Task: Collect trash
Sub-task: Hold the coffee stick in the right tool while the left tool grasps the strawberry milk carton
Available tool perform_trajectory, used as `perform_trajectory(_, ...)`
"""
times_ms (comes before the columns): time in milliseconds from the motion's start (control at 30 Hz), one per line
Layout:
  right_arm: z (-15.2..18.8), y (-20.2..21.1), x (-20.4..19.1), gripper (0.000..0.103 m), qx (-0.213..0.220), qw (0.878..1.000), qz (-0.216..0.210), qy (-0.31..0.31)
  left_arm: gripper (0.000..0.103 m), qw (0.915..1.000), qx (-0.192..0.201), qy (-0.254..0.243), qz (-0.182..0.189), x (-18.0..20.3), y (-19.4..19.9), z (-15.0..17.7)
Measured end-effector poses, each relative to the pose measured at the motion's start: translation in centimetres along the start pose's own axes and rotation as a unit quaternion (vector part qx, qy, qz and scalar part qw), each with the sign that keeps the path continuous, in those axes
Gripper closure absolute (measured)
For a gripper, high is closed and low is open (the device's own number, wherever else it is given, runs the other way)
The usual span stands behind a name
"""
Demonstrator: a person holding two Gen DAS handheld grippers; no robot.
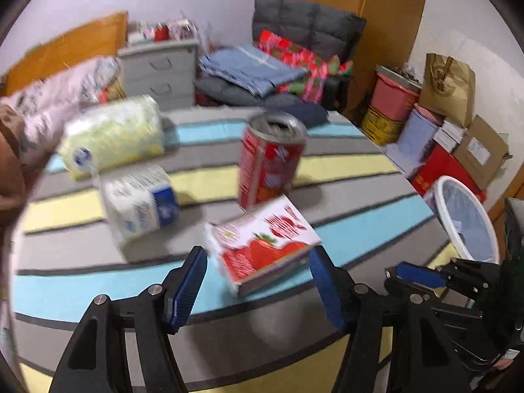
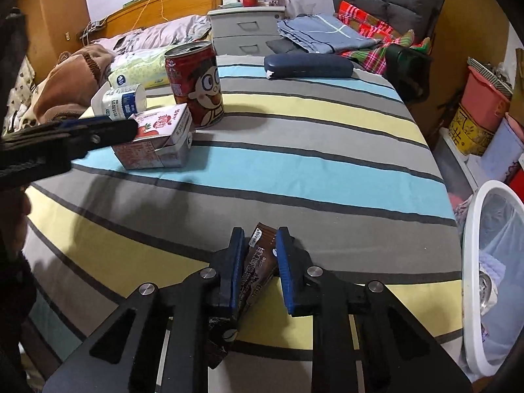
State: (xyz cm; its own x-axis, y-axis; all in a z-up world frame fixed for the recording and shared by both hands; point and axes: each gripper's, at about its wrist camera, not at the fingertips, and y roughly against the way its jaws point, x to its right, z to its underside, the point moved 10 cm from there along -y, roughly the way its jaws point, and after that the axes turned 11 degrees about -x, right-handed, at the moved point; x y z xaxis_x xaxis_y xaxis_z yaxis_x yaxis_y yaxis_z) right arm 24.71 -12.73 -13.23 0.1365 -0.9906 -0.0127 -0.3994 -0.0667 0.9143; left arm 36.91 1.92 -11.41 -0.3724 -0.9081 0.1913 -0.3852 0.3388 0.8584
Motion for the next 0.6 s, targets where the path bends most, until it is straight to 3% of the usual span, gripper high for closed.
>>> perform_trajectory(333,-0.4,-0.4,1.9,0.088,0.000,1.000,0.003,-0.008,0.038,0.9971,-0.019,-0.065,0.037,5.6,-0.5,2.2)
perform_trajectory(467,-0.4,-0.4,2.0,0.093,0.003,1.000,-0.003,-0.005,0.038,0.9966,0.035,-0.073,-0.019,4.6,1.6,0.6)
perform_trajectory(600,-0.3,-0.4,2.1,0.095,0.005,1.000,-0.011,-0.004,0.037,0.9972,0.022,-0.068,-0.020,3.3,0.8,-0.7)
